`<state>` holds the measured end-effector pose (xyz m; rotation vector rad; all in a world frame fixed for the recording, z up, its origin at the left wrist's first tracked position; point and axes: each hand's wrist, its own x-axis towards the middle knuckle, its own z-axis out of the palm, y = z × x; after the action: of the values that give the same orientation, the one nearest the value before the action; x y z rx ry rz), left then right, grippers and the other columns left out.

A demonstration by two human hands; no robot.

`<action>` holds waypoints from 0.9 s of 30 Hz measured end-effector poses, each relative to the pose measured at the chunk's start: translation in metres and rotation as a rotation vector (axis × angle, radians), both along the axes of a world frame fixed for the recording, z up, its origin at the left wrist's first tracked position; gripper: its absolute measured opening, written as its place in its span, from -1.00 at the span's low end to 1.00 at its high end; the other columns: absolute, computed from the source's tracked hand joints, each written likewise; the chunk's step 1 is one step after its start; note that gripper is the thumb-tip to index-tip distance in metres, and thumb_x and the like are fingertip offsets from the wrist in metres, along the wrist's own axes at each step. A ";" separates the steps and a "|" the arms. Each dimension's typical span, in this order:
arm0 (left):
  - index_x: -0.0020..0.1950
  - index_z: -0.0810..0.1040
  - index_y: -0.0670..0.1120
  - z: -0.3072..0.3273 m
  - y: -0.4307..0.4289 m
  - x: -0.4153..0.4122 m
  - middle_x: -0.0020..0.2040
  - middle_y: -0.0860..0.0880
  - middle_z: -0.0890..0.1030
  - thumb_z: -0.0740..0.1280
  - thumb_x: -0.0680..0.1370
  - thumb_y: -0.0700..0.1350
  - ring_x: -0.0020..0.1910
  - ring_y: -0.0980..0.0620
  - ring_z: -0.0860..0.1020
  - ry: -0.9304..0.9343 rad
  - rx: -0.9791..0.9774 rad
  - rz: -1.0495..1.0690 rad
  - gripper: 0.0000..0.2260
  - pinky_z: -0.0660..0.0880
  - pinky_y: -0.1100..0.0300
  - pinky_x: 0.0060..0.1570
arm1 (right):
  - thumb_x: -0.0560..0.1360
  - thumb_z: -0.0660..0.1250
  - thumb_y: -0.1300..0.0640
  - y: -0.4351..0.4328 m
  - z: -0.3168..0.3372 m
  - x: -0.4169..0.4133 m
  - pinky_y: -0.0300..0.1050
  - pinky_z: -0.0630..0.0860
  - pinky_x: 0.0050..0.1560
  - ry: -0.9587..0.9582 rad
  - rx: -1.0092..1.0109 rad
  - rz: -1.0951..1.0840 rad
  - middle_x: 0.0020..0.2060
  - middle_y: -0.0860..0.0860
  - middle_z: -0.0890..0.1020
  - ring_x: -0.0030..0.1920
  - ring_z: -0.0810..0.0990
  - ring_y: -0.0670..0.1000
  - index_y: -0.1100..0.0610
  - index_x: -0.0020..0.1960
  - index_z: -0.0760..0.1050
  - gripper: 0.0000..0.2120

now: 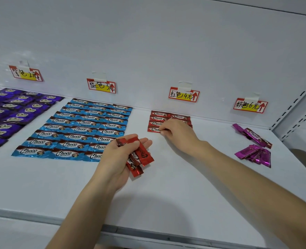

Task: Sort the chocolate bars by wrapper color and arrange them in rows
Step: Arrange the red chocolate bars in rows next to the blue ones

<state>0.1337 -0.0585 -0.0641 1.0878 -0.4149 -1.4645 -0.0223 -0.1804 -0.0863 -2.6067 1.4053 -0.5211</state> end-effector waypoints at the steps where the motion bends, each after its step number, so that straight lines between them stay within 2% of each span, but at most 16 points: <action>1: 0.10 0.48 -0.15 0.000 0.000 0.000 -0.07 -0.15 0.68 0.22 0.57 -0.33 -0.10 -0.06 0.67 -0.001 0.000 0.002 -0.83 0.58 0.05 -0.17 | 0.55 0.21 0.21 0.000 -0.001 0.000 -0.03 0.44 -0.16 0.005 0.001 0.004 -0.15 0.05 0.60 -0.10 0.49 0.03 0.19 -0.13 0.57 -0.82; 4: 0.08 0.49 -0.14 0.000 0.000 0.000 -0.07 -0.14 0.68 0.22 0.57 -0.33 -0.11 -0.06 0.67 -0.014 0.007 0.001 -0.84 0.60 0.07 -0.19 | 0.55 0.21 0.21 -0.002 -0.003 0.001 0.05 0.47 -0.06 0.017 -0.009 0.011 -0.10 0.09 0.61 -0.06 0.50 0.07 0.21 -0.09 0.60 -0.80; 8: 0.04 0.48 -0.12 0.000 0.001 0.001 -0.11 -0.12 0.68 0.21 0.57 -0.32 -0.14 -0.04 0.68 -0.014 0.018 0.001 -0.86 0.60 0.11 -0.26 | 0.56 0.19 0.20 -0.002 -0.003 0.002 0.04 0.46 -0.04 0.017 -0.011 0.007 -0.09 0.09 0.61 -0.06 0.50 0.07 0.21 -0.07 0.60 -0.79; 12: 0.05 0.49 -0.13 0.000 0.000 0.000 -0.08 -0.13 0.68 0.21 0.57 -0.32 -0.11 -0.06 0.67 -0.013 0.023 0.007 -0.85 0.58 0.06 -0.15 | 0.57 0.17 0.18 -0.002 -0.003 0.002 -0.05 0.45 -0.06 0.035 -0.016 -0.003 -0.08 0.06 0.61 -0.05 0.50 0.05 0.19 -0.07 0.60 -0.78; 15: 0.04 0.49 -0.13 0.000 0.000 0.001 -0.09 -0.14 0.68 0.21 0.57 -0.33 -0.10 -0.07 0.67 -0.012 0.022 0.005 -0.86 0.57 0.05 -0.15 | 0.58 0.17 0.18 -0.002 -0.004 0.002 -0.11 0.39 -0.13 0.044 -0.024 -0.008 -0.08 0.06 0.60 -0.06 0.49 0.04 0.18 -0.08 0.58 -0.77; 20: 0.01 0.48 -0.12 0.000 0.000 0.001 -0.10 -0.12 0.67 0.20 0.57 -0.32 -0.11 -0.06 0.66 -0.017 0.017 0.007 -0.86 0.57 0.07 -0.17 | 0.57 0.17 0.18 -0.002 -0.004 0.002 -0.04 0.43 -0.09 0.048 -0.044 -0.003 -0.09 0.07 0.60 -0.05 0.48 0.06 0.19 -0.07 0.59 -0.78; 27: 0.03 0.48 -0.12 -0.001 -0.001 0.001 -0.08 -0.13 0.68 0.21 0.57 -0.32 -0.11 -0.05 0.67 -0.013 0.018 0.004 -0.86 0.58 0.07 -0.18 | 0.57 0.18 0.19 -0.002 -0.006 0.002 -0.04 0.44 -0.08 0.035 -0.057 0.003 -0.08 0.07 0.60 -0.05 0.48 0.06 0.18 -0.07 0.59 -0.79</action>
<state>0.1352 -0.0596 -0.0653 1.1118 -0.4090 -1.4604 -0.0205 -0.1827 -0.0922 -2.6747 1.4165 -0.5259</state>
